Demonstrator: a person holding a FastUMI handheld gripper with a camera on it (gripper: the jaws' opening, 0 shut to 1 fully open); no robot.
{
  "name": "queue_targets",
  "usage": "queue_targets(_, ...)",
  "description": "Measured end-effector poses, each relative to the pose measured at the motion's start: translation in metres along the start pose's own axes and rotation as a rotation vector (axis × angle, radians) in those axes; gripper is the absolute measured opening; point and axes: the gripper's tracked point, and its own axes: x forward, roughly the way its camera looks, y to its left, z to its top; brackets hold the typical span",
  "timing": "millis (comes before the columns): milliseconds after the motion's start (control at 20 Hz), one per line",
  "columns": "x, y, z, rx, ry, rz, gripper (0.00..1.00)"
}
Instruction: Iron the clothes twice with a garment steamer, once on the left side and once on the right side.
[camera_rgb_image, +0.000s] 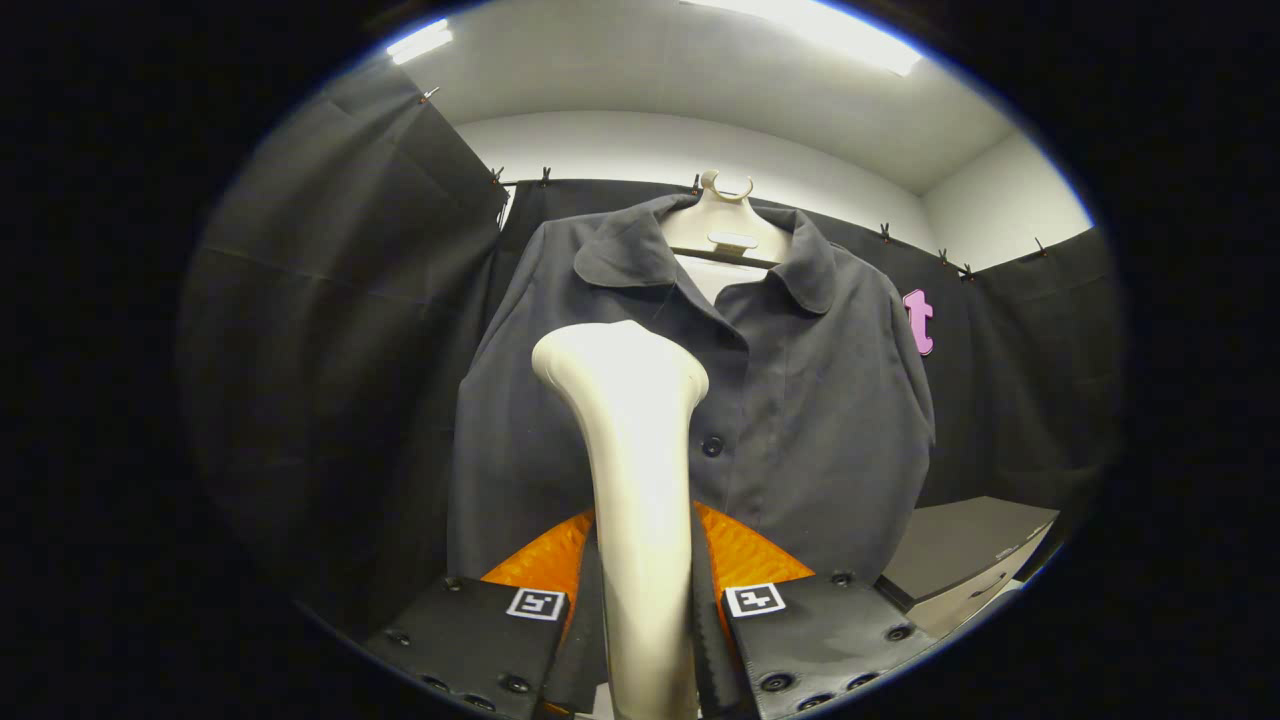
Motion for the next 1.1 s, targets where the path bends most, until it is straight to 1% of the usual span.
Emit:
queue_targets(150,0.009,0.003,-0.017,0.003,0.019,0.008,0.44)
queue_targets(250,0.011,0.003,-0.019,0.013,0.015,0.01,0.45)
queue_targets(450,0.003,0.003,-0.035,0.014,0.021,0.018,0.44)
queue_targets(1100,-0.04,0.004,-0.14,-0.008,0.167,0.076,0.45)
